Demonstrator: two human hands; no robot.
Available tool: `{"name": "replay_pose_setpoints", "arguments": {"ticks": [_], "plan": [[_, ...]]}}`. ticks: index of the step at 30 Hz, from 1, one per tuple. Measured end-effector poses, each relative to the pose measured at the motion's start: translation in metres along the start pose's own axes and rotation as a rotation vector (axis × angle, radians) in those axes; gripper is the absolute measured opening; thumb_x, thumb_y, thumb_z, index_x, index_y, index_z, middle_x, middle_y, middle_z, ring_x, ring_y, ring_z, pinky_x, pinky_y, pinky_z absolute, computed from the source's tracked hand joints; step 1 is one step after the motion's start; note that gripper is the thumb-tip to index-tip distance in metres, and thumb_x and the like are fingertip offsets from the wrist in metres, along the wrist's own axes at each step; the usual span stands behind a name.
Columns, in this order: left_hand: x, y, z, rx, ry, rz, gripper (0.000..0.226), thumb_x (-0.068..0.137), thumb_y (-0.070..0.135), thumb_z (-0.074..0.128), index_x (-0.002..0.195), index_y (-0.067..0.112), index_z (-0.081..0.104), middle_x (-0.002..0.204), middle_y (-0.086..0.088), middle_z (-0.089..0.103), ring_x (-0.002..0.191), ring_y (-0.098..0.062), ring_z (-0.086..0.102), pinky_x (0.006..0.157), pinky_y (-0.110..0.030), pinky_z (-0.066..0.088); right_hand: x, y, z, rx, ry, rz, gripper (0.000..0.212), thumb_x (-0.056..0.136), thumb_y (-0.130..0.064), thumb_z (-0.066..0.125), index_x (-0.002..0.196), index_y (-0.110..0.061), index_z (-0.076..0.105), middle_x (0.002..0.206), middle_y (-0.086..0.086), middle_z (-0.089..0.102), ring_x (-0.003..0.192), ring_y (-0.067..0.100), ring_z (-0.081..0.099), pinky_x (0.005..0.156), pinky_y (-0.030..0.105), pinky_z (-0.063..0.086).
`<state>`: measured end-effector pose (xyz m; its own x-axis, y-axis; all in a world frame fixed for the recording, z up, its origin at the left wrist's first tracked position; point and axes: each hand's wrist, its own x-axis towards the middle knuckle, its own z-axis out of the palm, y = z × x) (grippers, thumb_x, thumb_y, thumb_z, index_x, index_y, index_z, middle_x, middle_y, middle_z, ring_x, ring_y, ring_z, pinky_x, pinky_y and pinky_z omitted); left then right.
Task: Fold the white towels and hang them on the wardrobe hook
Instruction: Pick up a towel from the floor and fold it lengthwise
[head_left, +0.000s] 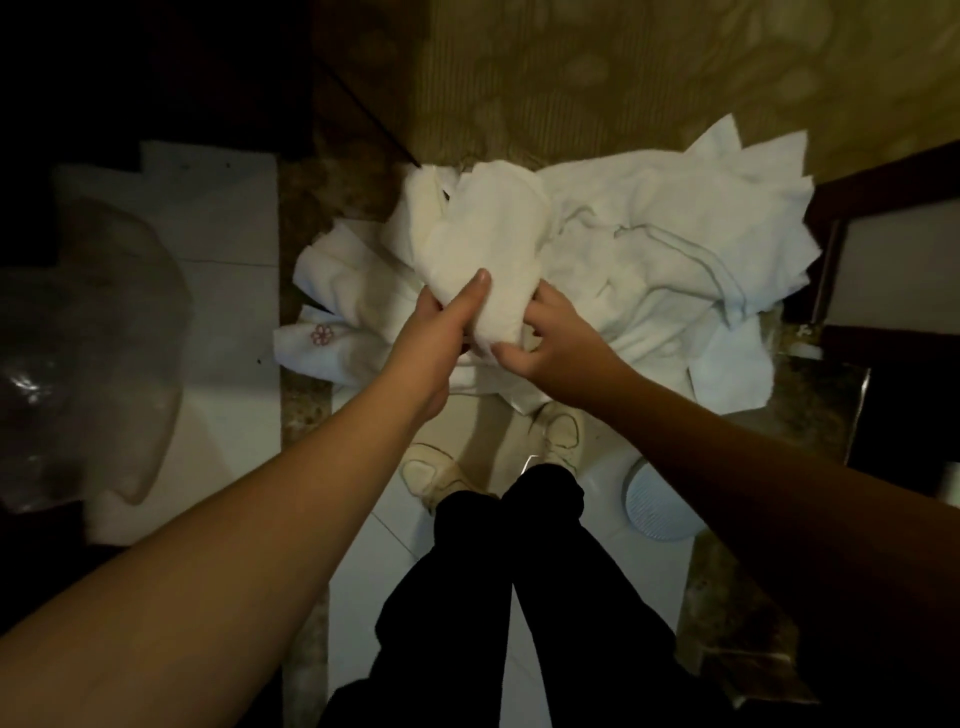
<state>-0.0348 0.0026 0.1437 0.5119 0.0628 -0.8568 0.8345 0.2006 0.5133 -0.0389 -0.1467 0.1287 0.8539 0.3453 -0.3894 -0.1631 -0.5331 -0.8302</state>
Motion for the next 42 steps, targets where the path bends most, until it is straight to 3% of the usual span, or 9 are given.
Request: {"name": "replay_pose_setpoints", "arguments": {"ticks": [5,9,13,18,24,28,32,38,42], "plan": [[-0.075,0.056,-0.015,-0.021,0.020,0.122,0.041,0.097,0.031,0.062,0.135,0.018,0.055,0.121,-0.003,0.069,0.109,-0.018,0.067,0.088,-0.031,0.058,-0.030,-0.087,-0.044,0.063,-0.132,0.070,0.054,0.088,-0.019,0.074,0.138,-0.011,0.058,0.139,-0.004,0.046,0.120,-0.006,0.040,0.096,-0.003,0.028],[-0.139,0.092,-0.027,0.030,0.031,0.221,0.043,0.100,0.032,0.058,0.138,0.015,0.052,0.122,-0.002,0.068,0.108,-0.016,0.067,0.086,-0.026,0.057,-0.055,-0.157,-0.064,0.188,-0.092,0.108,0.060,0.081,-0.054,0.060,0.132,-0.023,0.059,0.135,-0.008,0.054,0.119,0.003,0.054,0.092,0.012,0.041],[-0.214,0.123,-0.037,0.080,0.038,0.314,0.033,0.099,0.035,0.058,0.130,0.024,0.053,0.115,0.007,0.066,0.104,-0.009,0.065,0.079,-0.019,0.055,-0.083,-0.228,-0.080,0.357,0.017,0.168,0.039,0.087,-0.050,0.065,0.120,-0.030,0.057,0.115,-0.012,0.067,0.107,0.003,0.064,0.089,0.022,0.050],[-0.314,0.149,-0.055,0.105,0.024,0.393,0.035,0.093,0.036,0.067,0.125,0.025,0.059,0.118,0.004,0.070,0.109,-0.016,0.066,0.095,-0.038,0.055,-0.127,-0.324,-0.099,0.307,0.149,0.103,0.028,0.090,-0.046,0.068,0.113,-0.043,0.053,0.110,-0.018,0.066,0.105,0.004,0.063,0.088,0.028,0.052],[-0.429,0.180,-0.082,0.210,0.227,0.701,0.049,0.087,0.034,0.074,0.125,0.033,0.043,0.128,0.006,0.051,0.109,-0.005,0.056,0.084,-0.014,0.050,-0.191,-0.421,-0.115,0.253,0.120,-0.073,0.022,0.092,-0.032,0.070,0.104,-0.046,0.056,0.102,-0.016,0.070,0.095,-0.005,0.064,0.085,0.023,0.052],[-0.500,0.208,-0.097,0.305,0.323,0.898,0.030,0.091,0.039,0.069,0.116,0.039,0.053,0.120,0.012,0.047,0.120,-0.017,0.049,0.102,-0.042,0.049,-0.232,-0.472,-0.125,0.161,0.049,-0.195,0.027,0.092,-0.023,0.072,0.107,-0.040,0.058,0.100,-0.018,0.071,0.098,-0.001,0.065,0.089,0.025,0.051],[-0.567,0.213,-0.107,0.253,0.272,0.951,0.017,0.092,0.044,0.066,0.108,0.038,0.065,0.111,0.012,0.064,0.110,-0.016,0.061,0.097,-0.047,0.052,-0.272,-0.502,-0.130,0.076,-0.024,-0.270,0.023,0.091,-0.025,0.073,0.105,-0.038,0.058,0.099,-0.012,0.071,0.095,0.003,0.066,0.089,0.031,0.052],[-0.664,0.164,-0.108,0.134,0.263,1.069,0.013,0.101,0.035,0.054,0.109,0.032,0.063,0.100,0.010,0.071,0.090,-0.002,0.069,0.067,-0.013,0.055,-0.364,-0.535,-0.116,-0.047,-0.112,-0.418,0.025,0.094,-0.029,0.067,0.112,-0.033,0.050,0.106,-0.005,0.064,0.095,0.007,0.062,0.080,0.022,0.050],[-0.727,0.124,-0.108,0.085,0.312,1.143,0.024,0.103,0.033,0.051,0.119,0.025,0.067,0.103,0.006,0.073,0.091,-0.002,0.068,0.068,-0.010,0.051,-0.421,-0.543,-0.099,-0.178,-0.075,-0.523,0.030,0.094,-0.038,0.066,0.118,-0.031,0.048,0.102,-0.010,0.061,0.094,0.006,0.060,0.079,0.022,0.048]]}}
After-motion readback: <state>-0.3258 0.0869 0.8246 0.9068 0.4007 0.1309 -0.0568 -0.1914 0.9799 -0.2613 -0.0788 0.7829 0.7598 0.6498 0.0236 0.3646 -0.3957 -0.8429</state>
